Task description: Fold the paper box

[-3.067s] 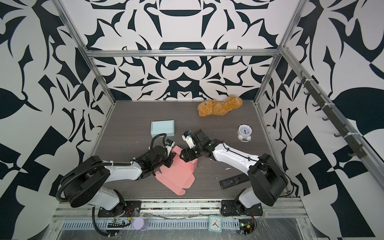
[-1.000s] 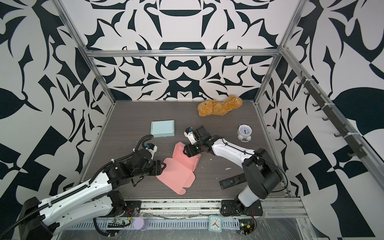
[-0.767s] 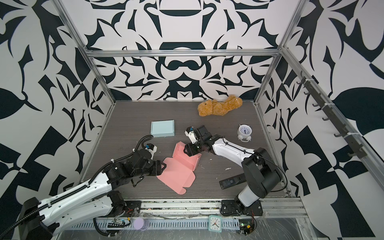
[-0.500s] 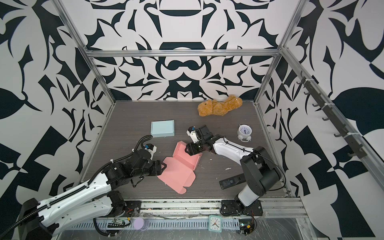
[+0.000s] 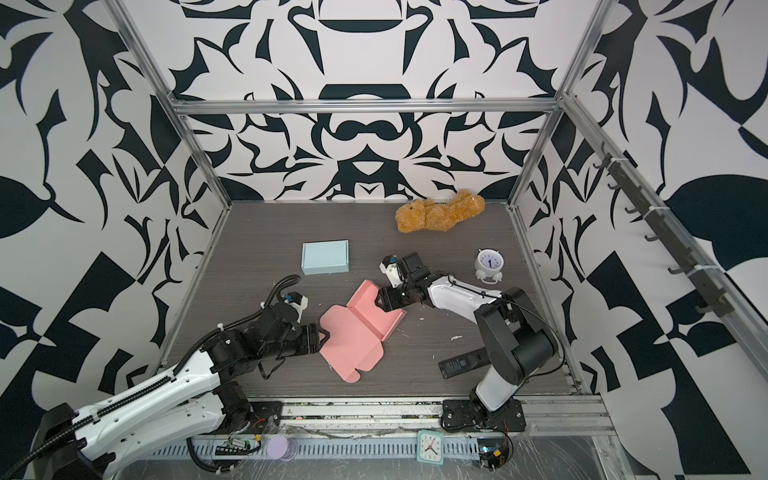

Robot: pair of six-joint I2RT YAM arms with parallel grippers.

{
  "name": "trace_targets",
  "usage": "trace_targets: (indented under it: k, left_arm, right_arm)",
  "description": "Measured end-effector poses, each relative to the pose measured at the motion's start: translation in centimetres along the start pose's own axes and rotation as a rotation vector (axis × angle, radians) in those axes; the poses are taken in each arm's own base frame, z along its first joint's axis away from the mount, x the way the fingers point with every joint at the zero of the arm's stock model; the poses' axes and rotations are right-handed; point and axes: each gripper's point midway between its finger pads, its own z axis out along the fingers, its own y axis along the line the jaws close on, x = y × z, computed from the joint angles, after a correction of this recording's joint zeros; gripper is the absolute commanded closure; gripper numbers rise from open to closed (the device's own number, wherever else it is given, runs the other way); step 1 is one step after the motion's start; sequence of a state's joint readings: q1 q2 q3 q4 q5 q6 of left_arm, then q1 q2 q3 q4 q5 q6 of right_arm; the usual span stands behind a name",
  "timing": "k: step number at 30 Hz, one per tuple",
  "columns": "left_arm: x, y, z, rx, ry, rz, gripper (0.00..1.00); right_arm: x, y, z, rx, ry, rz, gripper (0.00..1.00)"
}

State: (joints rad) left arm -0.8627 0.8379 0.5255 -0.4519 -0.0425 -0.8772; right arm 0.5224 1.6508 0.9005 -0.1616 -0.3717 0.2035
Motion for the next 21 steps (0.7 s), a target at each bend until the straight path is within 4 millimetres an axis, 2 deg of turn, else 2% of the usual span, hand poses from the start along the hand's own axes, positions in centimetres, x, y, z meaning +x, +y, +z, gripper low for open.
trace_targets:
  k: [5,8,14,21]
  left_arm:
    - [0.3,0.5,0.2,-0.007,0.009,-0.024,0.27]
    - [0.3,0.7,0.3,-0.008,0.009,-0.041,0.23]
    - [0.9,1.7,1.0,-0.016,0.017,-0.089,0.23]
    - [1.0,1.4,2.2,0.005,0.023,-0.138,0.28]
  right_arm:
    - [0.4,-0.6,0.3,0.006,0.010,0.014,0.35]
    - [0.5,-0.9,0.6,0.007,0.013,0.018,0.35]
    - [0.8,-1.3,1.2,0.006,0.023,0.026,0.35]
    - [0.9,-1.4,1.4,0.003,0.018,0.024,0.35]
